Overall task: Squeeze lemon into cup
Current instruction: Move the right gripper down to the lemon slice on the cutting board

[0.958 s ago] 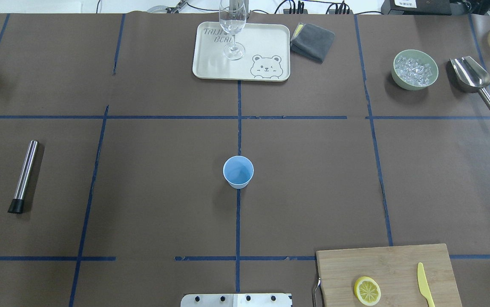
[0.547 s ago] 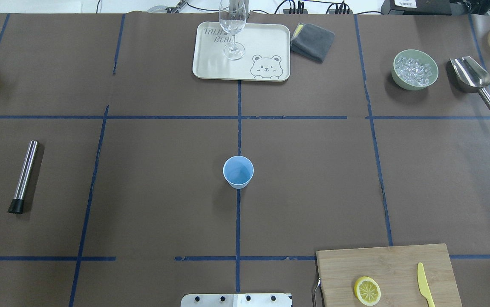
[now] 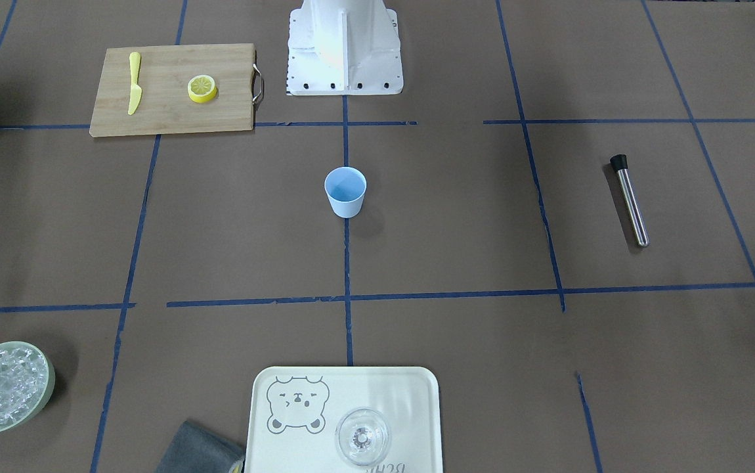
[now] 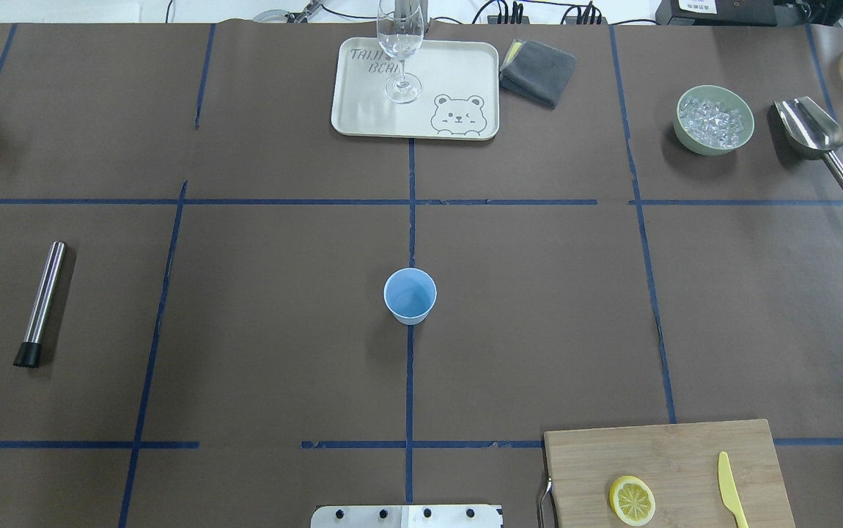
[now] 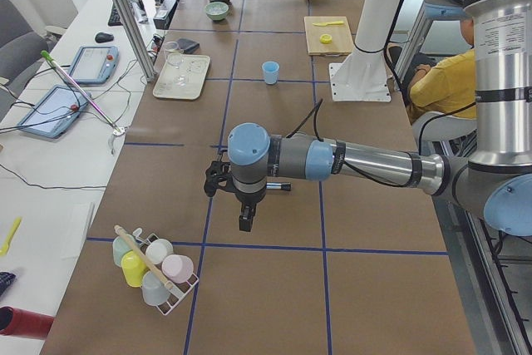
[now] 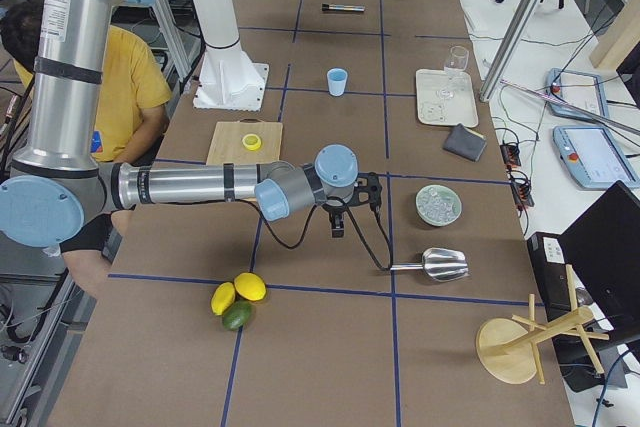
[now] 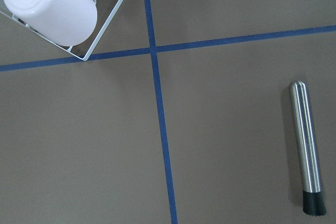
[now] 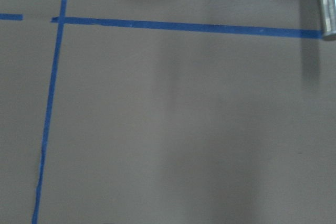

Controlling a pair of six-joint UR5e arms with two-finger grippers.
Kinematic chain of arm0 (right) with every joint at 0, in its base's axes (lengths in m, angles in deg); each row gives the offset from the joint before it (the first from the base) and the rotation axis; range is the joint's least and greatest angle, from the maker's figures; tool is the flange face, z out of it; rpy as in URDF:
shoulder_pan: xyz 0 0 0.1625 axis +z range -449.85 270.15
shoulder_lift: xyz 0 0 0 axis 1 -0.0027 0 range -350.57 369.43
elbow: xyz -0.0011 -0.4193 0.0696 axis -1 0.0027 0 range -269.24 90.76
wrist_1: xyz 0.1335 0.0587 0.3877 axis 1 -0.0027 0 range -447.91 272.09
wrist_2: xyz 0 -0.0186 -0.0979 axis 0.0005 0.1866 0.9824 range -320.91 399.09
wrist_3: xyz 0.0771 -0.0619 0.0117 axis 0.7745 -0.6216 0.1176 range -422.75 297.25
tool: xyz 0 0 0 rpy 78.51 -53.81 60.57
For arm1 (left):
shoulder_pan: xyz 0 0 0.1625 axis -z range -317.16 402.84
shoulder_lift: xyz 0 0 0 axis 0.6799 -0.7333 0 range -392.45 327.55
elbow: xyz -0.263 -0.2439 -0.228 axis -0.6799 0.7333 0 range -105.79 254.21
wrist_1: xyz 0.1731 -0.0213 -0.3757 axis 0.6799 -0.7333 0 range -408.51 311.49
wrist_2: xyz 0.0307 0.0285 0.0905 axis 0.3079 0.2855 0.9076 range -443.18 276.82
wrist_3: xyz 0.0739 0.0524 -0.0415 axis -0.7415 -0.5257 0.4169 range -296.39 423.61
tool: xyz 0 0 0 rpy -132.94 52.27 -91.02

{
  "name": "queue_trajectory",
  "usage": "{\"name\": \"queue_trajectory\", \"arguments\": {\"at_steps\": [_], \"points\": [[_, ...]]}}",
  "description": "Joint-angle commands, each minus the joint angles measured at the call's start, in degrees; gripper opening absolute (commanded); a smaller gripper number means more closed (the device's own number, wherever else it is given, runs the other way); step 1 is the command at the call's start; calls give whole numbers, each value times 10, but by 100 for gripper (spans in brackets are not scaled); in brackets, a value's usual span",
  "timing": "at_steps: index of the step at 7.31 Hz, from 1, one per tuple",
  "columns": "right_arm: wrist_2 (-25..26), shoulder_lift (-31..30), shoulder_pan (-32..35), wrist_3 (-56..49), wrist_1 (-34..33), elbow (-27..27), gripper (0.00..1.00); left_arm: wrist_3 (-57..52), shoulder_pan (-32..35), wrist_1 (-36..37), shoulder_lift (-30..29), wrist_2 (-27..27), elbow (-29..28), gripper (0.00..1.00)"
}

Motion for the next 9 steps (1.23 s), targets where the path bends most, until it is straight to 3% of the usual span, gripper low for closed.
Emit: {"name": "queue_trajectory", "arguments": {"at_steps": [1, 2, 3, 4, 5, 6, 7, 9], "points": [[48, -30, -111, 155, 122, -45, 100, -2, -6, -1, -1, 0, 1, 100], [48, -30, -145, 189, 128, -69, 100, -2, -7, -1, -1, -1, 2, 100], [80, -28, -203, 279, 128, -108, 100, -1, -7, -1, -2, -16, -1, 100], [186, -30, -301, 351, 128, -151, 100, -1, -7, -21, -2, -22, -1, 100], [254, -29, -385, 415, 128, -165, 100, 3, -7, -49, -2, -22, -7, 100], [376, -30, -492, 439, 121, -189, 100, 2, -7, -104, -3, -21, -29, 100], [457, -30, -562, 469, 103, -201, 100, 4, -8, -149, 0, -21, -44, 100], [522, 6, -647, 561, -45, -254, 100, 3, -8, -153, 3, -22, -48, 100]]}}
